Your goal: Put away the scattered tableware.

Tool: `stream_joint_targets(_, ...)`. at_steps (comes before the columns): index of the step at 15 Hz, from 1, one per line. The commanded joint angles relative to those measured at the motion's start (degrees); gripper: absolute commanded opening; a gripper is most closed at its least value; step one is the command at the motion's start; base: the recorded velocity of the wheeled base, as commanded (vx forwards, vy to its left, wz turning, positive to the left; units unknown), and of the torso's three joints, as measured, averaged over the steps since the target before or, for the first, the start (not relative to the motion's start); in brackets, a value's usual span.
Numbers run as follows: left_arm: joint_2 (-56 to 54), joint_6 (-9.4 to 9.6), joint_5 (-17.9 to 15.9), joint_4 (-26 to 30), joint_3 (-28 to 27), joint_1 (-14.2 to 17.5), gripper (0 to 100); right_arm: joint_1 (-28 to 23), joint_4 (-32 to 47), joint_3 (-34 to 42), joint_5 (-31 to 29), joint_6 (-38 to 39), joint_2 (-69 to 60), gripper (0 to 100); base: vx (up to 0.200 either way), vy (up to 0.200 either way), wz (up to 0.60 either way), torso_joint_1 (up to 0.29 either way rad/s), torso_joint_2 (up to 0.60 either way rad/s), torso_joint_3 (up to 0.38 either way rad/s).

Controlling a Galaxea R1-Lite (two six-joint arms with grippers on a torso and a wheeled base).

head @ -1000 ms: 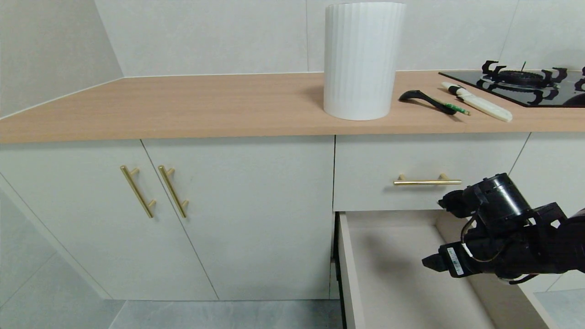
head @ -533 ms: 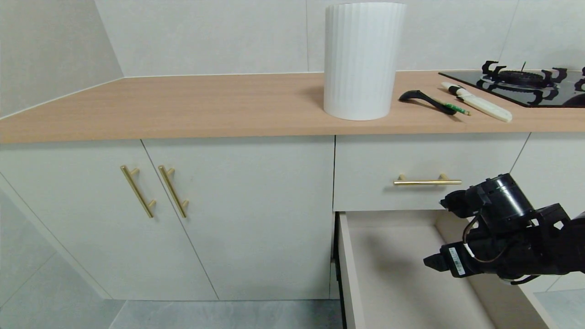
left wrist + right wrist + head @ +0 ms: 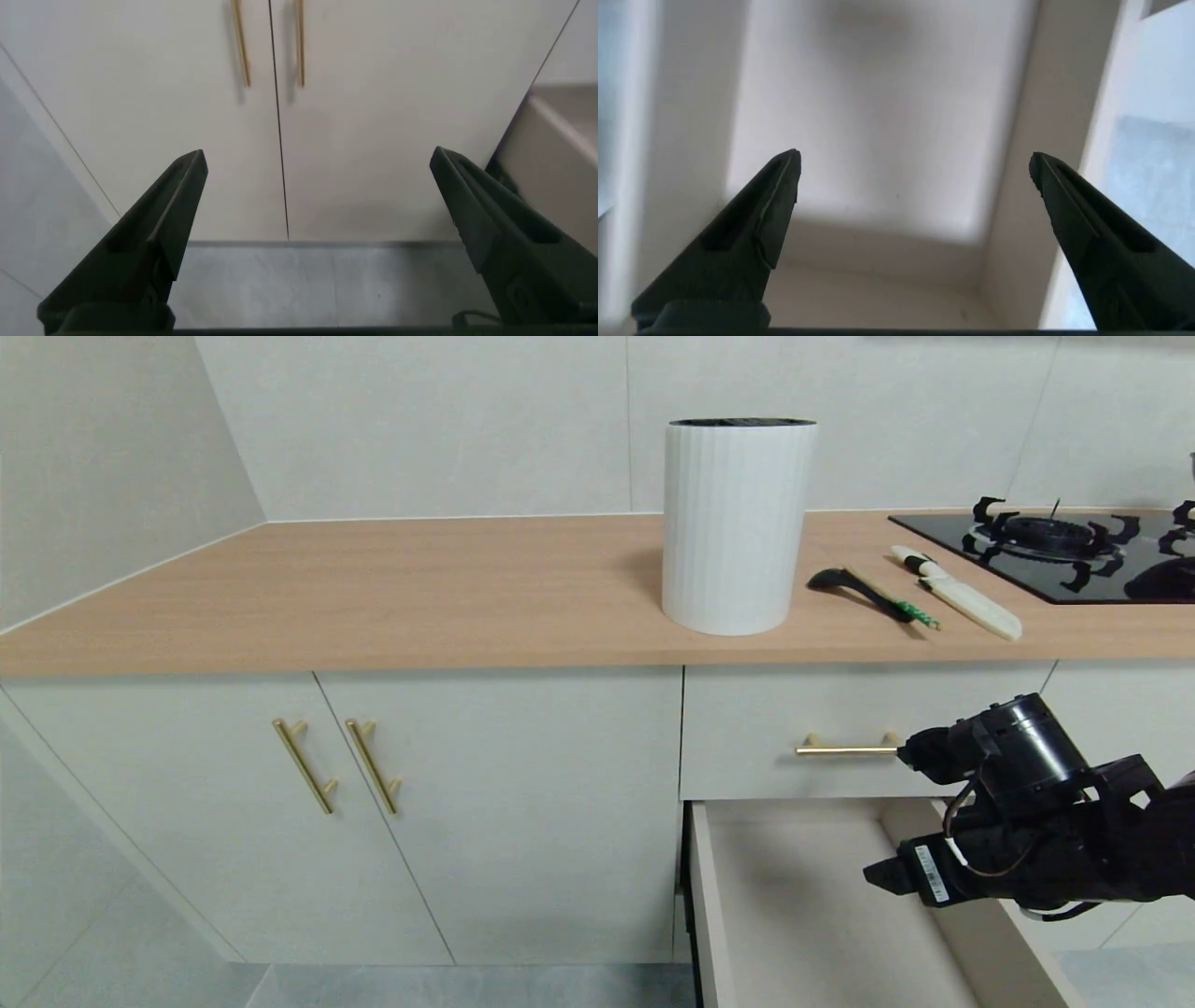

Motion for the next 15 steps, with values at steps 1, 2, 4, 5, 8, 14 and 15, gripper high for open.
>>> stream_joint_targets(1,0.1,-0.01,0.0,0.0,0.0,0.0,100,0.0,0.0,0.1,0.0,0.0,0.0,100,0.000,0.000,0.00,0.163,-0.48,-0.295)
stream_joint_targets(2,0.1,-0.01,0.0,0.0,0.0,0.0,100,0.0,0.0,0.1,0.0,0.0,0.0,100,0.000,0.000,0.00,0.163,-0.47,-0.286)
stream_joint_targets(4,0.1,-0.01,0.0,0.0,0.0,0.0,100,0.0,0.0,0.1,0.0,0.0,0.1,100,0.000,0.000,0.00,0.176,-0.47,-0.303)
stream_joint_targets(5,0.1,-0.01,-0.1,0.0,0.0,0.0,100,0.0,0.0,0.1,0.0,0.0,0.1,100,0.000,0.000,0.00,0.173,-0.48,-0.290)
stream_joint_targets(8,0.1,-0.01,0.0,0.0,0.0,0.0,100,0.0,0.0,0.1,0.0,0.0,0.1,100,0.000,0.000,0.00,0.193,-0.48,-0.295)
stream_joint_targets(14,0.1,-0.01,0.0,0.0,0.0,0.0,100,0.0,-5.7,-1.3,-2.2,-1.6,-5.3,100,0.000,0.000,0.00,0.071,-0.17,-0.102)
stream_joint_targets(15,0.1,0.08,0.0,0.0,0.0,0.0,100,0.0,-5.6,-2.4,-2.0,-2.8,-6.8,100,0.000,0.000,0.00,0.000,0.00,0.000)
